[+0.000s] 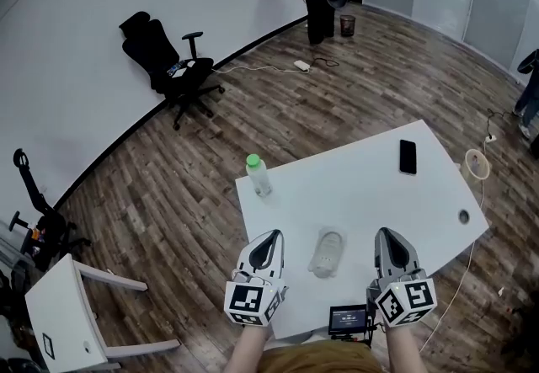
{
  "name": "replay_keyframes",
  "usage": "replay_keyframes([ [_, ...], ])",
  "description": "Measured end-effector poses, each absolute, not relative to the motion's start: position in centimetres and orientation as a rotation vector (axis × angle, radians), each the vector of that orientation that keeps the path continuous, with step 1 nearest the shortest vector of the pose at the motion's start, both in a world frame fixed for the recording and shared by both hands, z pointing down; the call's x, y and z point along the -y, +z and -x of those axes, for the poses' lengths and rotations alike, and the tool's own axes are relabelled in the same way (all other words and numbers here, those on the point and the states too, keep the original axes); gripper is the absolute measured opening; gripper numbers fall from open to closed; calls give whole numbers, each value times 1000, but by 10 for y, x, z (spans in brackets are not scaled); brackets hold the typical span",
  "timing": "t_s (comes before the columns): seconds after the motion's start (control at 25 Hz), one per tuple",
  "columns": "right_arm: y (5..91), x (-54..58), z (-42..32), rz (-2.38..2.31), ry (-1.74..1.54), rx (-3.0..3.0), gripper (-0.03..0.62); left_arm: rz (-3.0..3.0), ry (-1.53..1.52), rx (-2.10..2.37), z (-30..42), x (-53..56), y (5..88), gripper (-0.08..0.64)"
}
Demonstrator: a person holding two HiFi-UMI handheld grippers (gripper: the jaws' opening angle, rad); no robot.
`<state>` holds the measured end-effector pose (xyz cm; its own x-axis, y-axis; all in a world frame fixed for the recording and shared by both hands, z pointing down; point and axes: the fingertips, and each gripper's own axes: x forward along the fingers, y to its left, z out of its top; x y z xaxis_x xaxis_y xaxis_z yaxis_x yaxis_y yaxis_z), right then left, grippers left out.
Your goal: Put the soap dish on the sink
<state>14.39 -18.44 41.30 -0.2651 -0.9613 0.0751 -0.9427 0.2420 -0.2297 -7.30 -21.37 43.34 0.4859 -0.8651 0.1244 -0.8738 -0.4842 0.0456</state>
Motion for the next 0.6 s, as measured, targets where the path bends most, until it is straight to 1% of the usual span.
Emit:
replay_keyframes([
  [0.08, 396, 184, -146, 1908, -226, -2408, 9, -2648, 110, 1552, 71, 214, 417, 8],
  [0.2, 381, 184, -144, 1920, -128, -2426, 9, -2680, 89, 1584, 70, 215, 398, 8],
  [0.4, 361, 185, -141, 1897, -80, -2417, 9, -2666, 34, 1657, 84, 219, 382, 8],
  [0.6, 349, 184, -139, 1907, -43, -2421, 9, -2692, 40, 1730, 90, 216, 366, 8],
])
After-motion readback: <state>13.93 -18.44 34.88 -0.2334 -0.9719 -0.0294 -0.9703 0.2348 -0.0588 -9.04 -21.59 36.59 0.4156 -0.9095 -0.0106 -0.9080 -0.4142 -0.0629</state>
